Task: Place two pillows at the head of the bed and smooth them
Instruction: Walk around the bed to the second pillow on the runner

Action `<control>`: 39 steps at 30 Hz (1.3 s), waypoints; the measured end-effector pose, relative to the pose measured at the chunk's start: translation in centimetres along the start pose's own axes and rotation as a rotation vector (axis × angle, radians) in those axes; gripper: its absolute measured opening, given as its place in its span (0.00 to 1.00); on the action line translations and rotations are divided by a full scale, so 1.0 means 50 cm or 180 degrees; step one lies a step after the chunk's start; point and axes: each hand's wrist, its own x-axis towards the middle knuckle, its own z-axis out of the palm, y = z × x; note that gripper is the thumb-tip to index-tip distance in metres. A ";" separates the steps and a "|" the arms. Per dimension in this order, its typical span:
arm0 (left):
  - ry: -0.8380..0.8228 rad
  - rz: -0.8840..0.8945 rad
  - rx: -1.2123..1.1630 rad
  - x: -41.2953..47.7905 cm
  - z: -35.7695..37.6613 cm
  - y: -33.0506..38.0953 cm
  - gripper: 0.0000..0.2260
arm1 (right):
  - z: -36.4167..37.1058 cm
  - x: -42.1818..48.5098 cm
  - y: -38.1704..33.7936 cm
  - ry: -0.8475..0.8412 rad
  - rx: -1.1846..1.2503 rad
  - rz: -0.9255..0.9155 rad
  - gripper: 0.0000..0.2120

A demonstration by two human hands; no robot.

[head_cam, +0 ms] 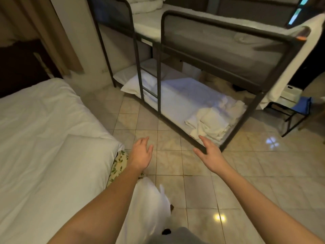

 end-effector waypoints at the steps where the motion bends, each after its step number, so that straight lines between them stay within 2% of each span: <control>1: 0.0028 -0.0025 -0.0027 0.038 -0.001 0.005 0.24 | -0.008 0.041 -0.003 0.0013 -0.0020 -0.0005 0.35; 6: 0.0233 -0.0107 -0.0088 0.183 -0.004 0.013 0.24 | -0.015 0.218 -0.012 -0.0082 -0.0075 -0.0117 0.34; 12: 0.0518 -0.0512 -0.0134 0.316 -0.006 -0.021 0.24 | 0.032 0.453 -0.010 -0.0543 -0.0024 -0.0420 0.36; 15: 0.0727 -0.0844 -0.0120 0.383 -0.011 -0.044 0.24 | 0.061 0.588 -0.020 -0.0788 -0.0052 -0.0589 0.35; 20: 0.0980 -0.1512 -0.0178 0.448 0.002 -0.045 0.24 | 0.082 0.782 -0.045 -0.1442 -0.0016 -0.1028 0.38; 23: 0.1122 -0.1810 -0.0214 0.487 0.002 -0.044 0.25 | 0.094 0.883 -0.082 -0.1631 -0.0143 -0.1265 0.42; 28: 0.1351 -0.2200 -0.0268 0.514 -0.004 -0.038 0.24 | 0.146 0.976 -0.140 -0.1933 -0.0135 -0.1649 0.34; 39: 0.1889 -0.3282 -0.0391 0.427 -0.061 -0.208 0.25 | 0.341 1.021 -0.368 -0.2653 -0.0425 -0.2355 0.34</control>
